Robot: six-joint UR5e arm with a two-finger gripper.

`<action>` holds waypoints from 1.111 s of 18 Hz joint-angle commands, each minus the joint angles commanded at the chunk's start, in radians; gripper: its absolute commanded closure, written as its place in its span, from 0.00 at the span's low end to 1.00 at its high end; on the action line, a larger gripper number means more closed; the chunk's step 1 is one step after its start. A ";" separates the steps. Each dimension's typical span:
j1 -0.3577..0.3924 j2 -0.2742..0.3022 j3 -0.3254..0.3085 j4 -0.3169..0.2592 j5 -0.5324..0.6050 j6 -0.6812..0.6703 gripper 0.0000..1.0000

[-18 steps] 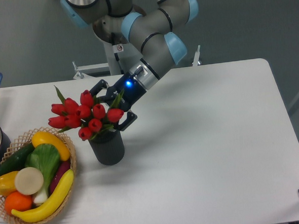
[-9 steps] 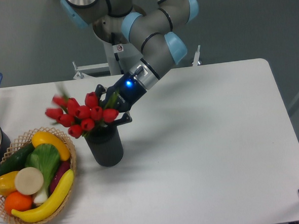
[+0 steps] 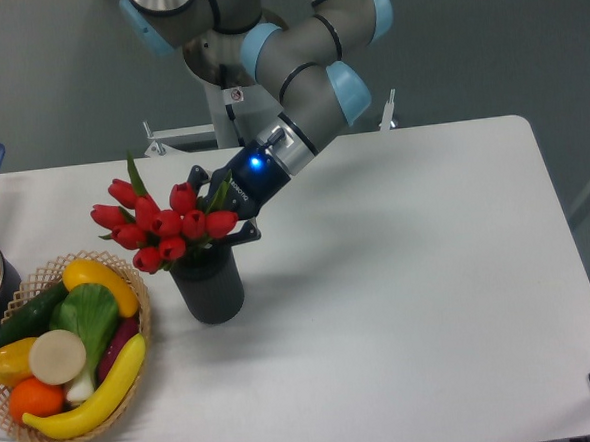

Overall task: Pick up the flowers from the vase
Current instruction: 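Close the gripper on the tulip stems, then lift the tulip bunch straight up out of the black vase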

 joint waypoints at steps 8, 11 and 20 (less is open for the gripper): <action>0.008 0.044 0.021 0.000 -0.022 -0.104 0.70; 0.015 0.060 0.034 0.000 -0.029 -0.133 0.70; 0.037 0.100 0.086 -0.002 -0.048 -0.265 0.69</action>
